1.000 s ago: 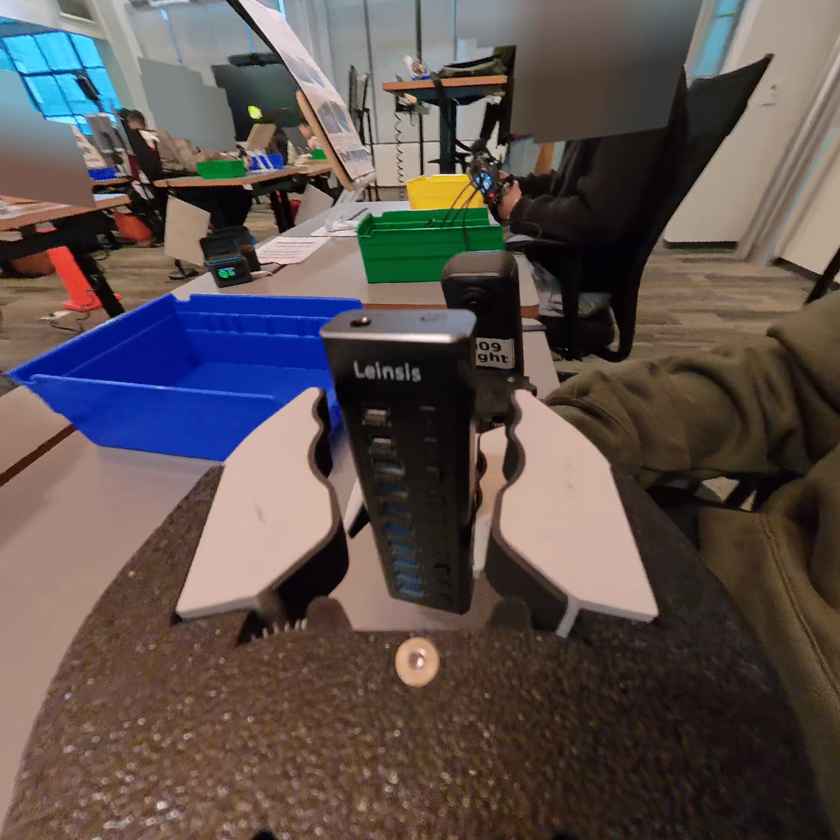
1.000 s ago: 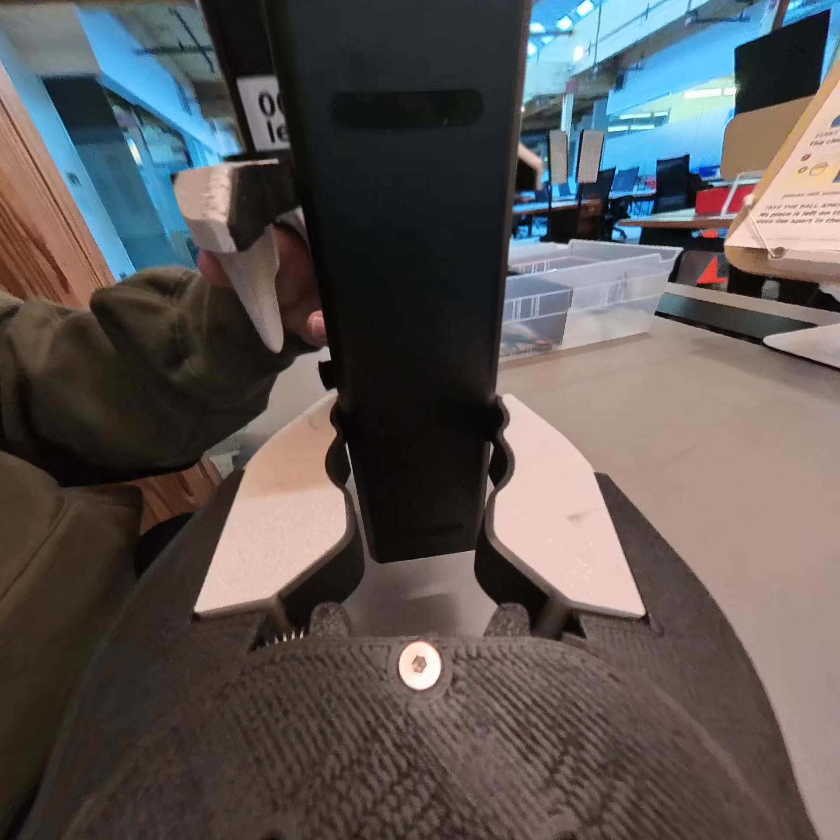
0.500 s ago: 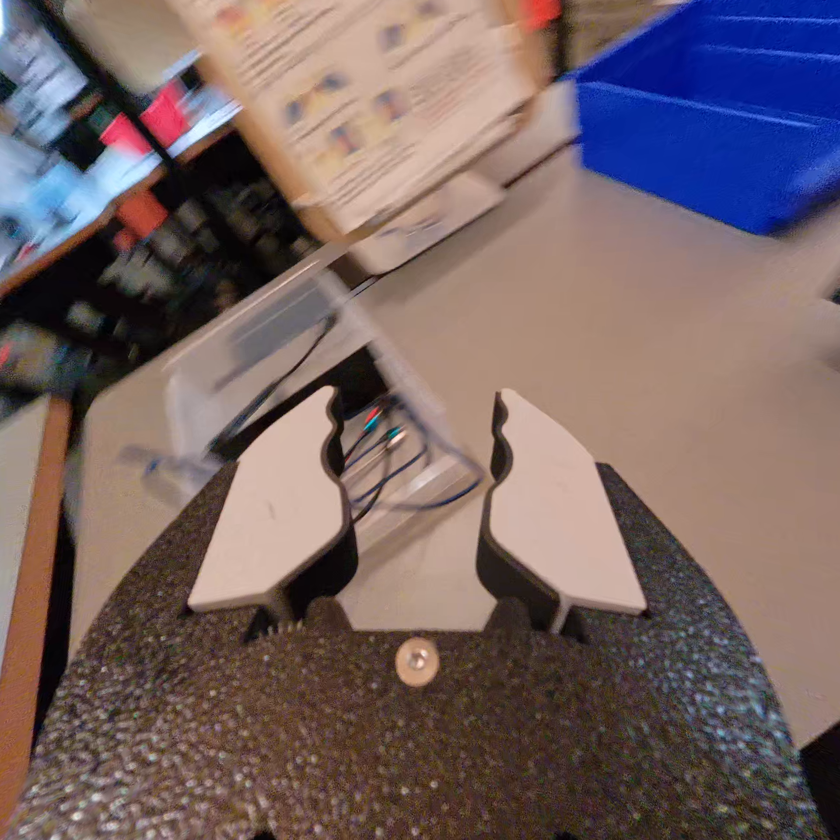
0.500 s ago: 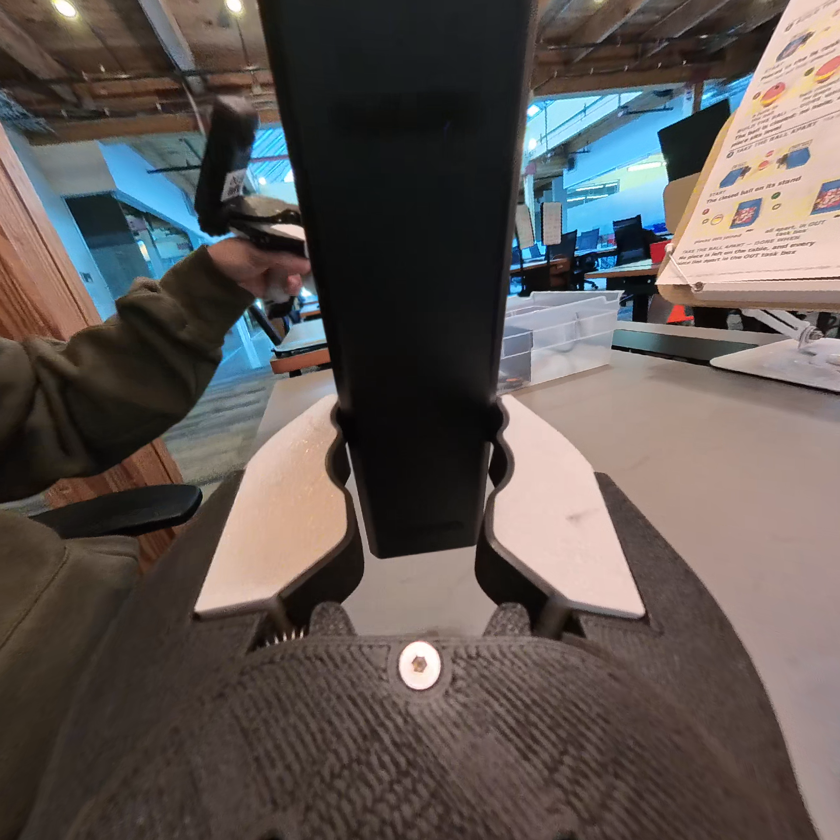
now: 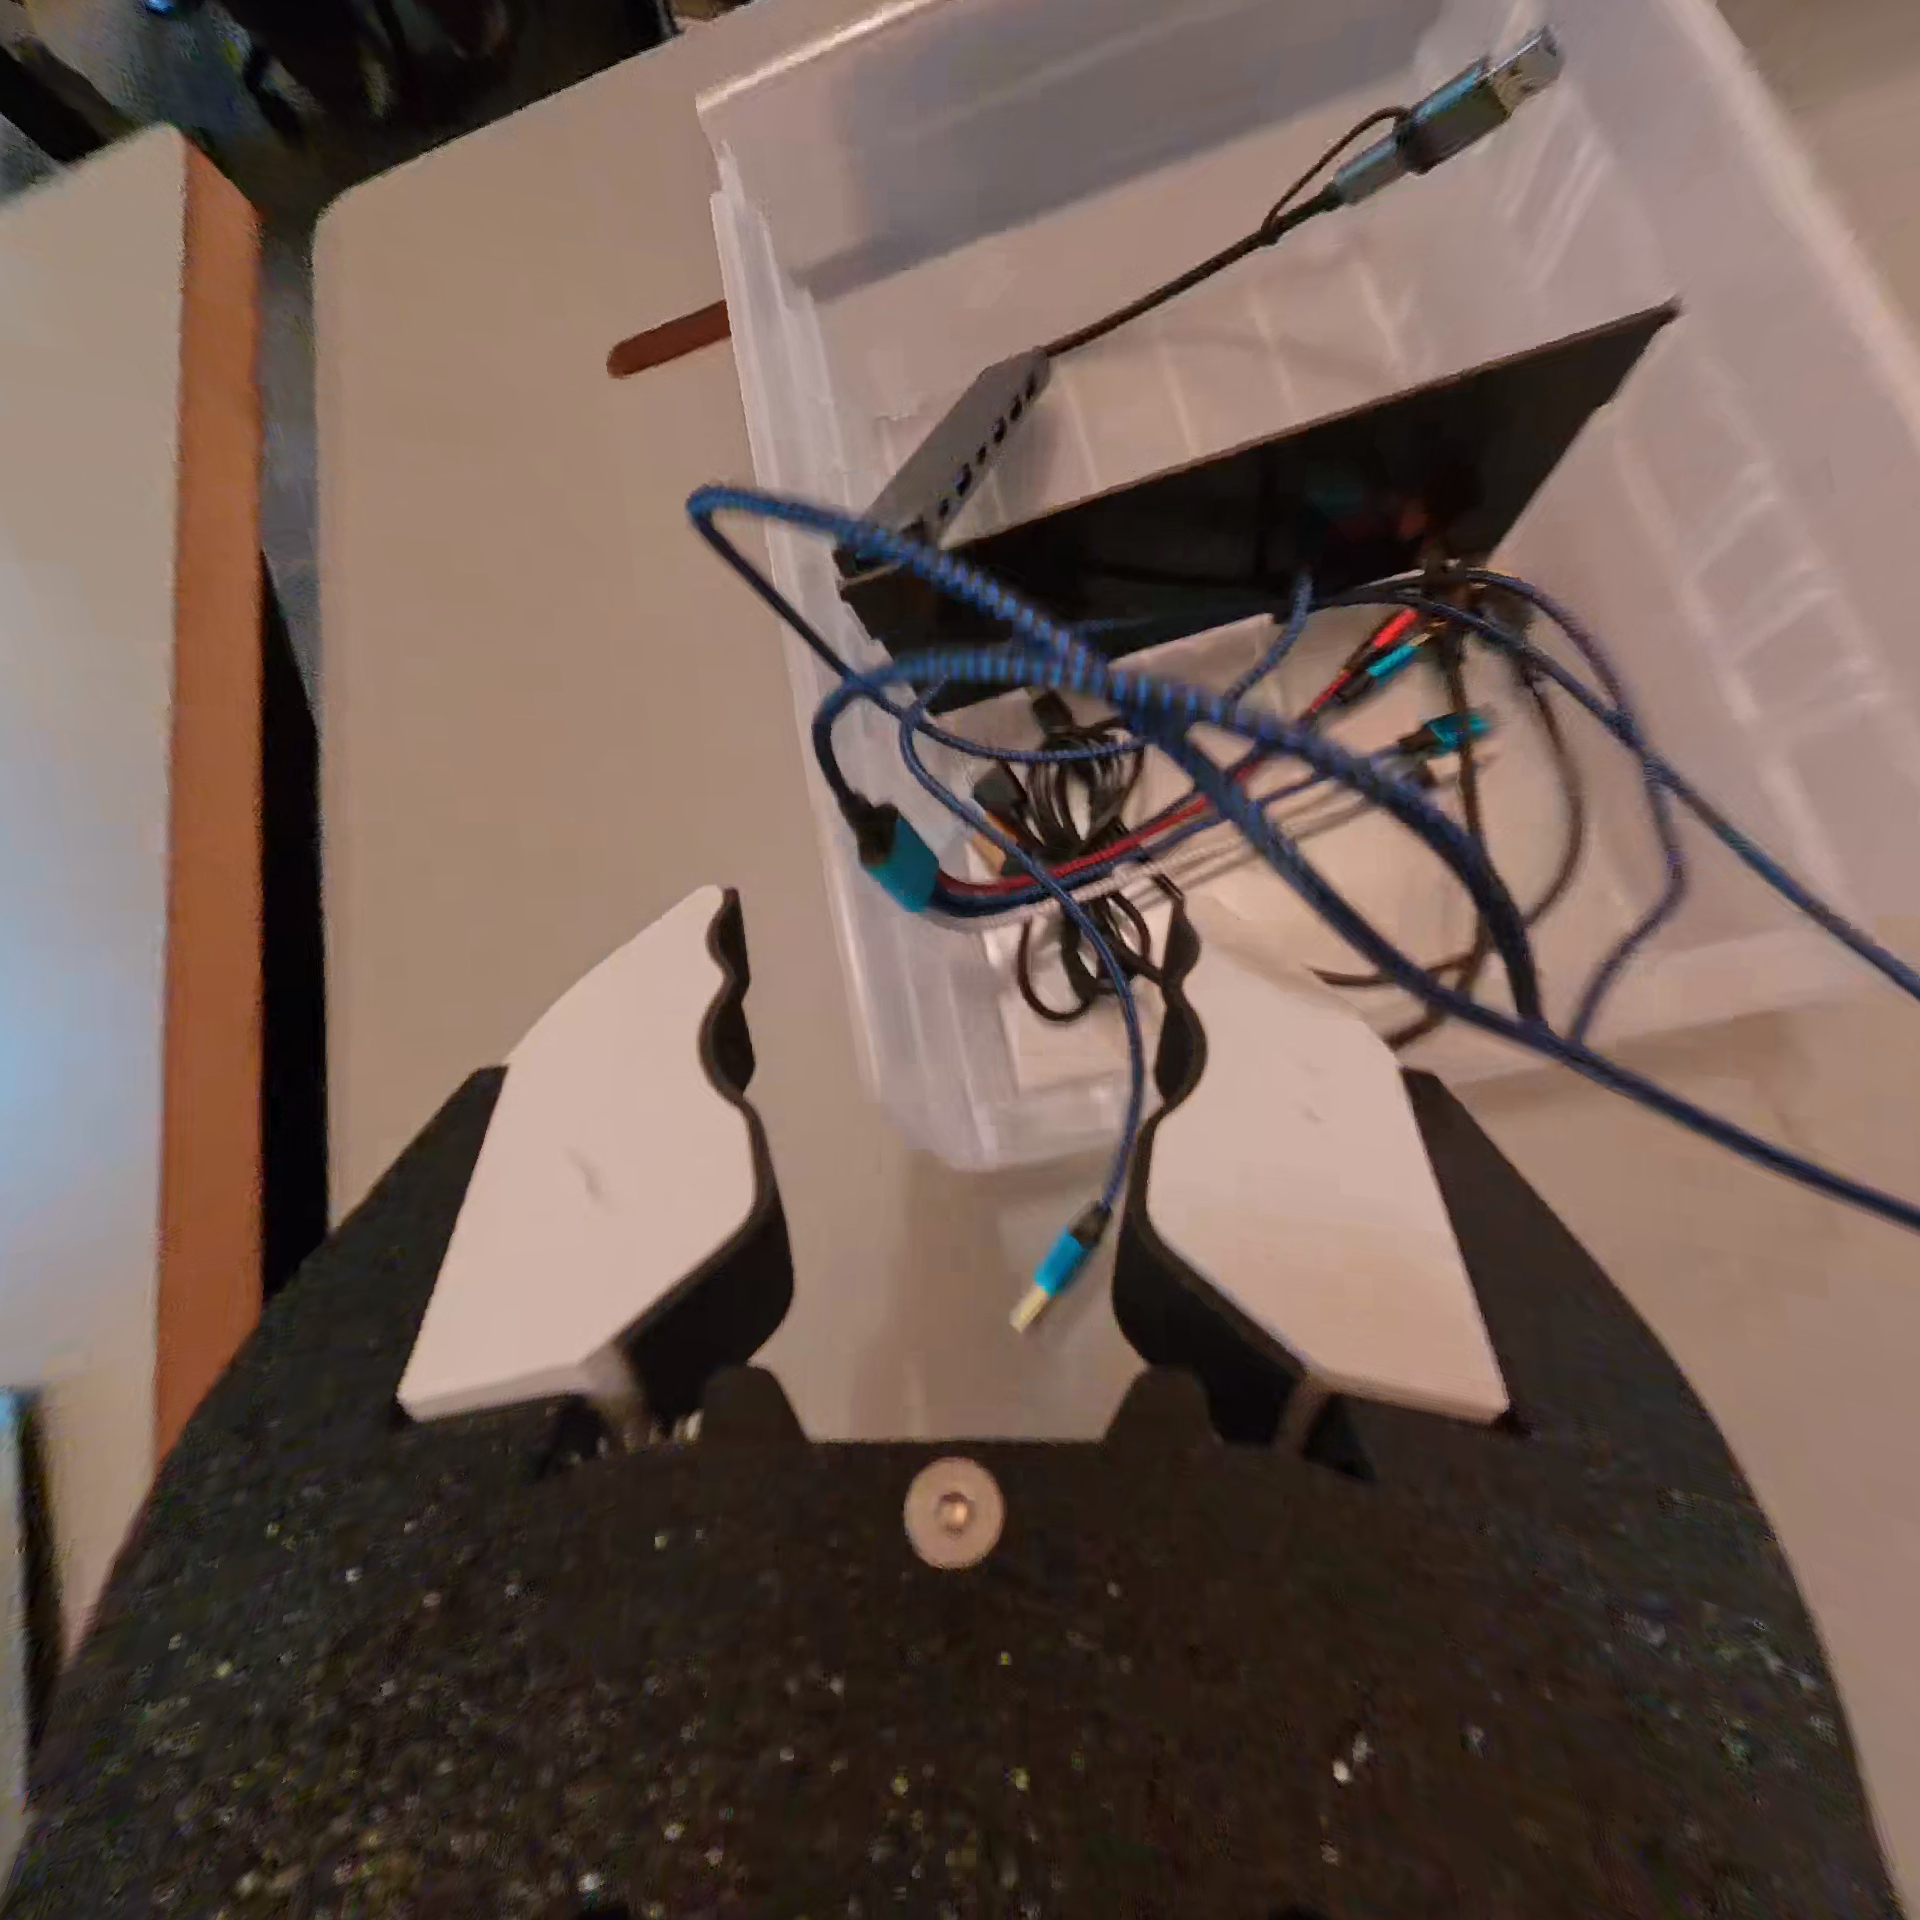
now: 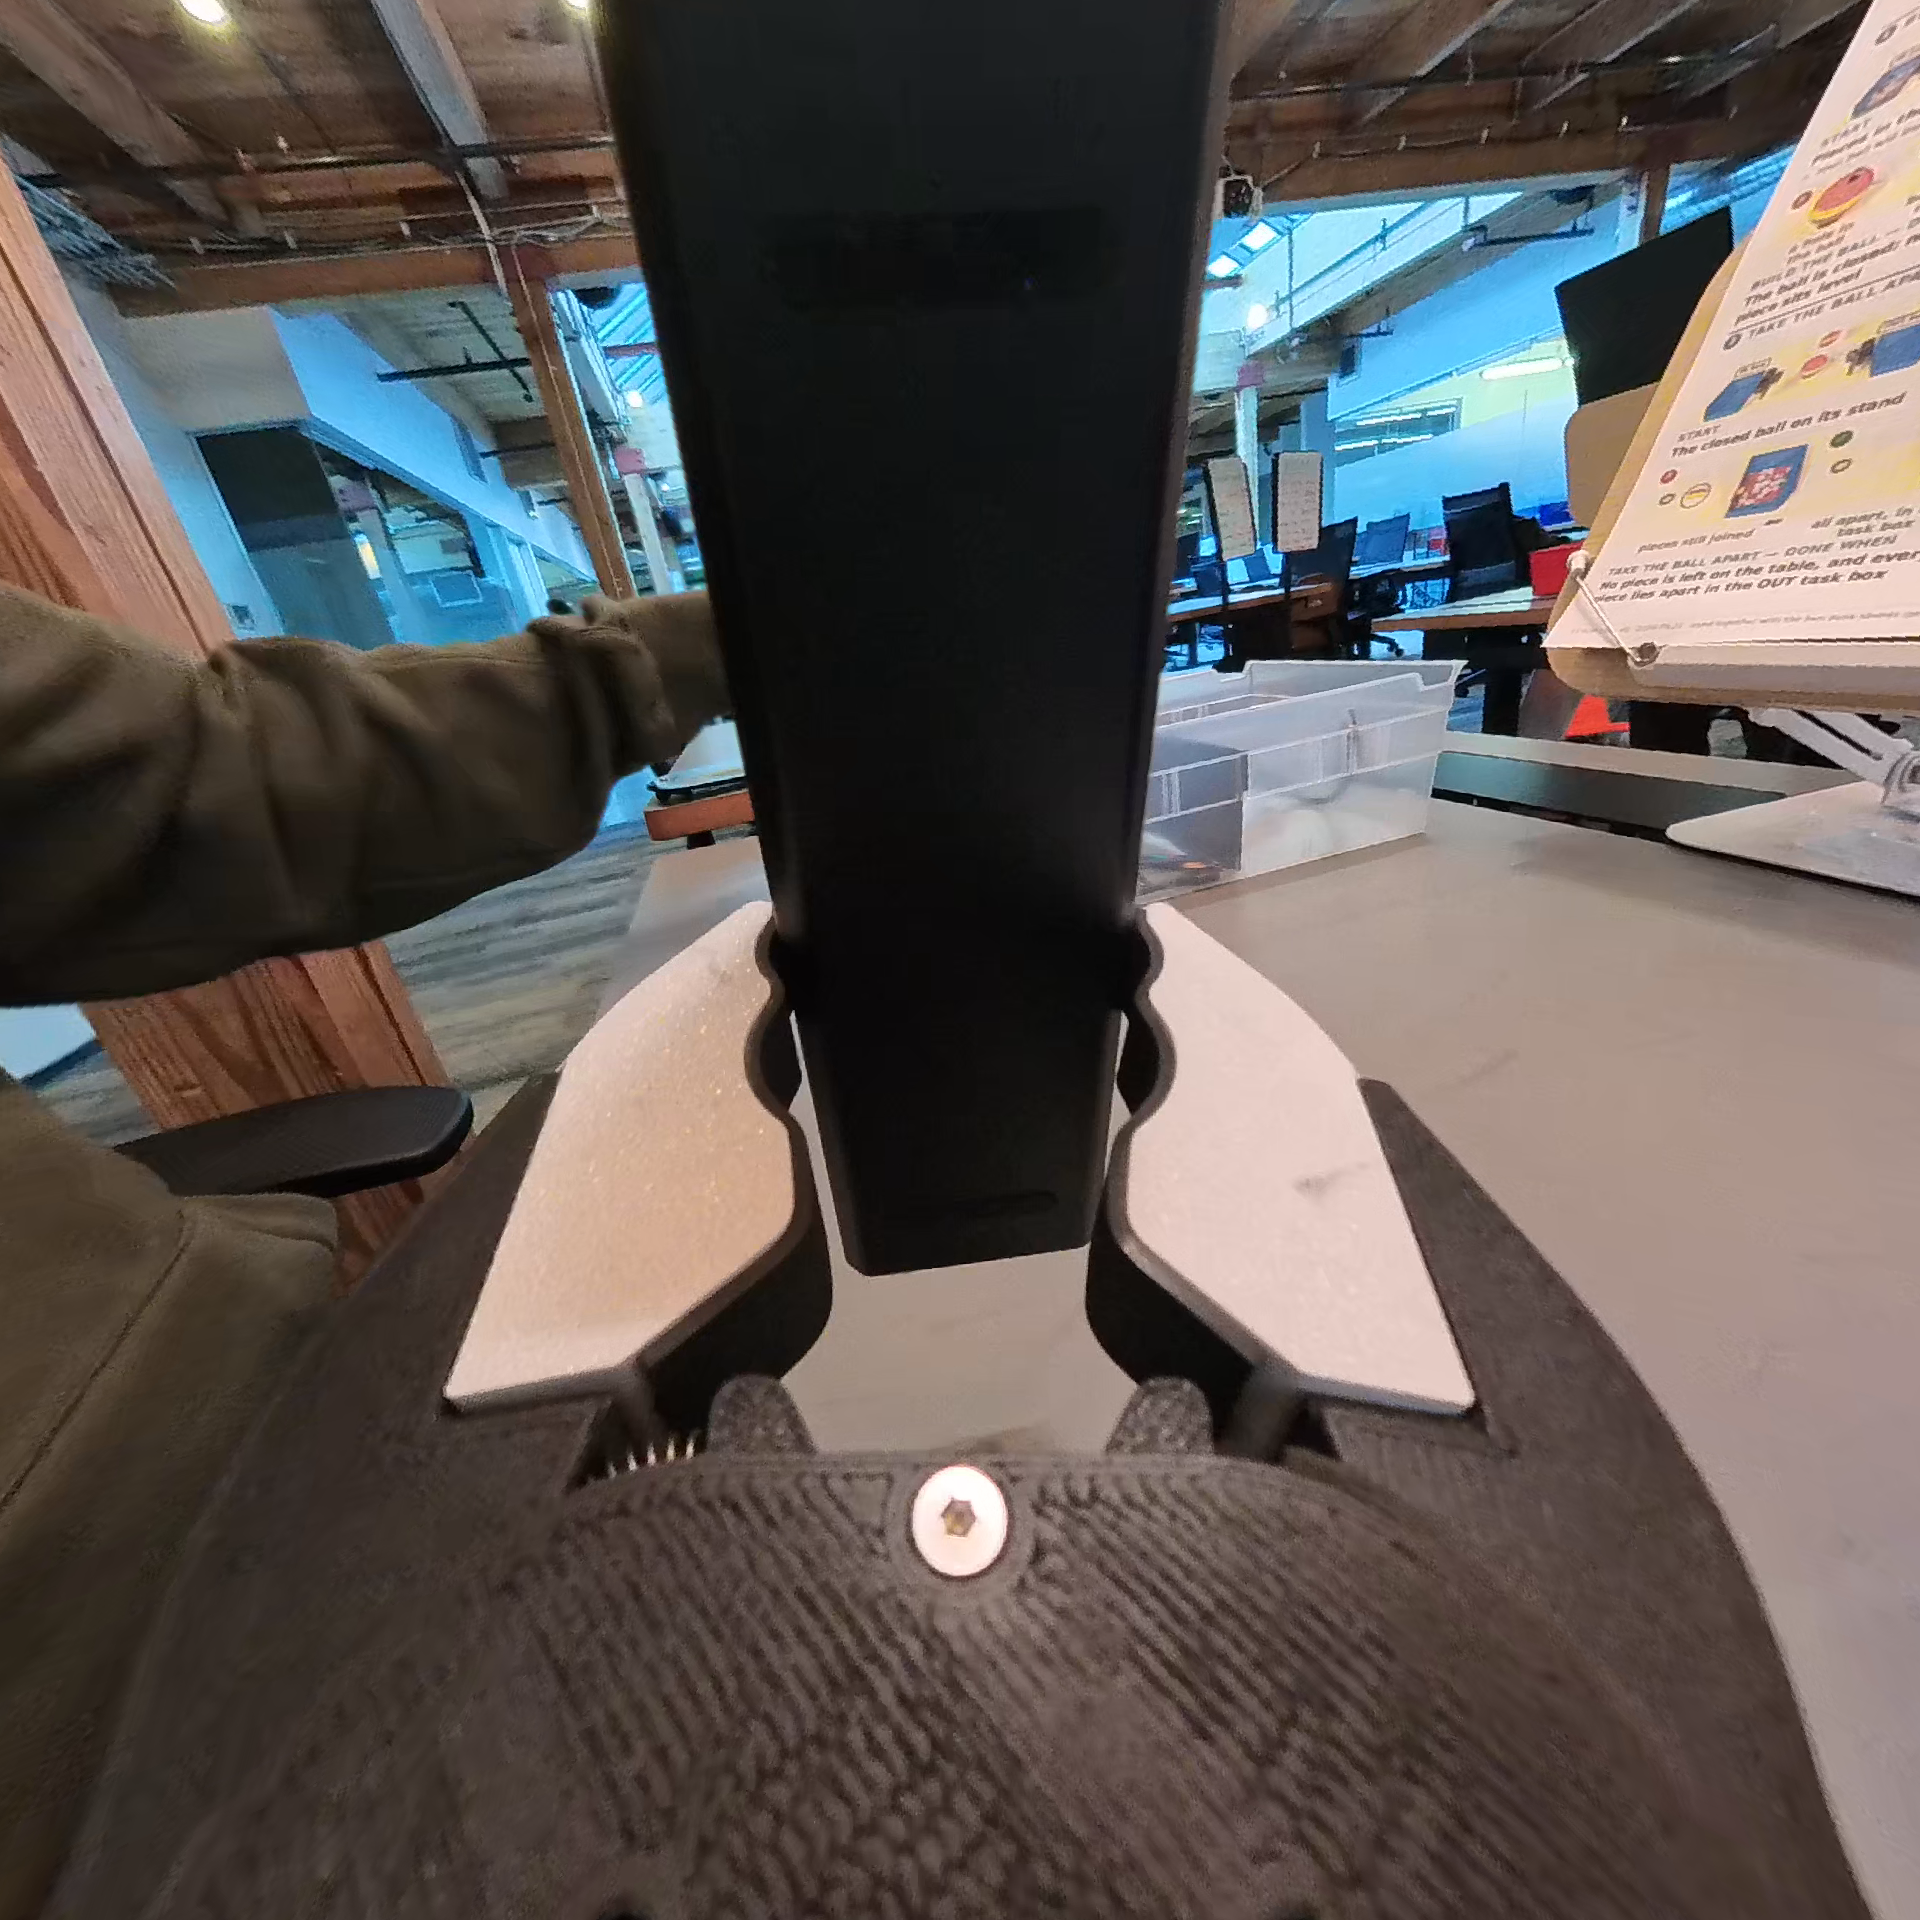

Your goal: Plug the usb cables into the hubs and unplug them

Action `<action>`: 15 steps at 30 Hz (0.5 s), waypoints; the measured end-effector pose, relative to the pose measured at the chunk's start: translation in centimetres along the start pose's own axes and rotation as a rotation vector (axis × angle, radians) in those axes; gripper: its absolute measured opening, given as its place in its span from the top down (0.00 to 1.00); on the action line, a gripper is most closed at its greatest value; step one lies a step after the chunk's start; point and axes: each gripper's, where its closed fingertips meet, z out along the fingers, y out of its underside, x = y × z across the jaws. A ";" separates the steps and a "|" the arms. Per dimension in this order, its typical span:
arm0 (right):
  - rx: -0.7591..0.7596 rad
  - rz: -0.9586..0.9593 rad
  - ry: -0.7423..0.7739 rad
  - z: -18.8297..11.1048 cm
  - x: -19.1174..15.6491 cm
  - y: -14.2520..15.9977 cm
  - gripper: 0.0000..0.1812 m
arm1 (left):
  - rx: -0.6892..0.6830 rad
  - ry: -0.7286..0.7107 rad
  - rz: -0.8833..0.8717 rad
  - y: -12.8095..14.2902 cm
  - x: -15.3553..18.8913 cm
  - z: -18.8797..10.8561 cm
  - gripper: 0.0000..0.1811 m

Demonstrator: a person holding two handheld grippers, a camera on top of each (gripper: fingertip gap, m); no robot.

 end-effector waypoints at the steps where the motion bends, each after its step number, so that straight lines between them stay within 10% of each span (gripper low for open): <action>1: -0.001 0.001 -0.001 0.0 0.0 0.0 0.67 | -0.004 -0.013 0.019 -0.4 -0.2 0.8 0.59; 8: 0.003 0.003 -0.018 0.0 -0.2 0.0 0.67 | -0.155 -0.131 0.039 0.0 -2.8 4.7 0.86; 15: 0.014 0.022 -0.051 -0.2 -0.4 -0.2 0.67 | 0.145 -0.297 0.175 -5.4 -2.4 1.5 0.97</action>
